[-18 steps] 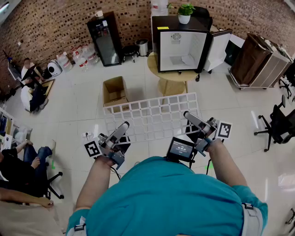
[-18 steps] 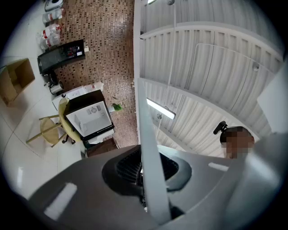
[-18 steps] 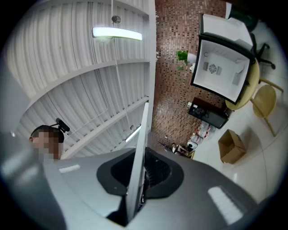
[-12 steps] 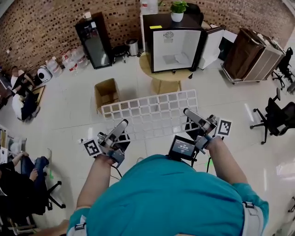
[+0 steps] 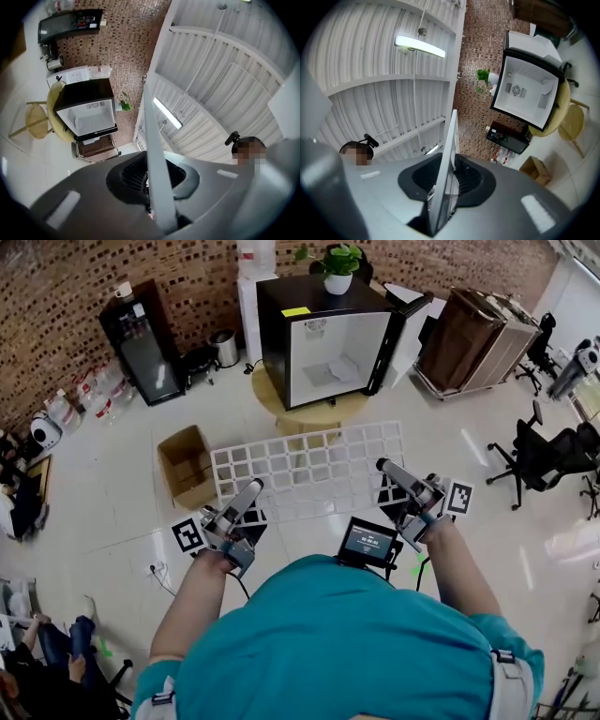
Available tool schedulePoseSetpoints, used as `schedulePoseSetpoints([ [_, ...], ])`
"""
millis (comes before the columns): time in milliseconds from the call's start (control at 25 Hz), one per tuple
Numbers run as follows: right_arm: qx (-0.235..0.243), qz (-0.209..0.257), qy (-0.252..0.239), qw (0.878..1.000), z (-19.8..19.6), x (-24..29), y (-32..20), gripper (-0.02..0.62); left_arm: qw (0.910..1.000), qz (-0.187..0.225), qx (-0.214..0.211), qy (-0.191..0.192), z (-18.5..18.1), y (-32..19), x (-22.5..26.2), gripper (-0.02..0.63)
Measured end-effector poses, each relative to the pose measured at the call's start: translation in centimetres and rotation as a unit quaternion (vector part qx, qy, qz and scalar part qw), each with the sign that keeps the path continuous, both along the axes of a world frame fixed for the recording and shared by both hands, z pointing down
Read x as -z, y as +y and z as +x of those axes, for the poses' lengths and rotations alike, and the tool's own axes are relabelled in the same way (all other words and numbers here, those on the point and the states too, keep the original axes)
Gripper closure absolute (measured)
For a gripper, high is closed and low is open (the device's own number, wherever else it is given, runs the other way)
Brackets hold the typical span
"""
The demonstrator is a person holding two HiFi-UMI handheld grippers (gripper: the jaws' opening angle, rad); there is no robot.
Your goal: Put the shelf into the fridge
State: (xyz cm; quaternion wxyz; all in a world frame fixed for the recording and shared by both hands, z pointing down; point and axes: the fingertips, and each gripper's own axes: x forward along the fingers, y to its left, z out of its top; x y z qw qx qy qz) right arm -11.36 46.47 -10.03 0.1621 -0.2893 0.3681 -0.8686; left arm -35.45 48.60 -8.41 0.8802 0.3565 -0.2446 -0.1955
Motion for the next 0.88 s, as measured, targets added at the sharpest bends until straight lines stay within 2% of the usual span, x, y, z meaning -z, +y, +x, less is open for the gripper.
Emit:
schedulePoseSetpoints([
  [160, -0.012, -0.004, 0.014, 1.000, 1.3, -5.3, -2.7, 0.484, 0.9991, -0.027, 0.022, 0.024, 1.7, -1.7, -6.8, 0.549],
  [360, 0.019, 0.034, 0.015, 0.999, 4.0, -6.3, -2.2, 0.464, 0.9987, -0.034, 0.029, 0.025, 4.8, 1.0, -8.4, 0.549],
  [440, 0.004, 0.042, 0.000, 0.999, 7.6, -7.6, -2.0, 0.456, 0.9991, -0.030, 0.027, 0.013, 8.2, 1.2, -9.5, 0.549],
  [640, -0.044, 0.041, -0.053, 0.997, 20.7, -14.8, -3.5, 0.449, 0.9987, -0.032, 0.007, -0.040, 20.2, -1.7, -14.0, 0.549],
  [760, -0.039, 0.058, -0.053, 0.996, 24.9, -17.3, -4.8, 0.443, 0.9960, -0.045, 0.027, -0.072, 22.4, -1.7, -15.7, 0.549],
  [880, -0.016, 0.075, -0.048, 0.996, 25.0, -17.7, -5.1, 0.444, 0.9933, -0.059, 0.035, -0.093, 22.2, -0.6, -16.3, 0.549],
])
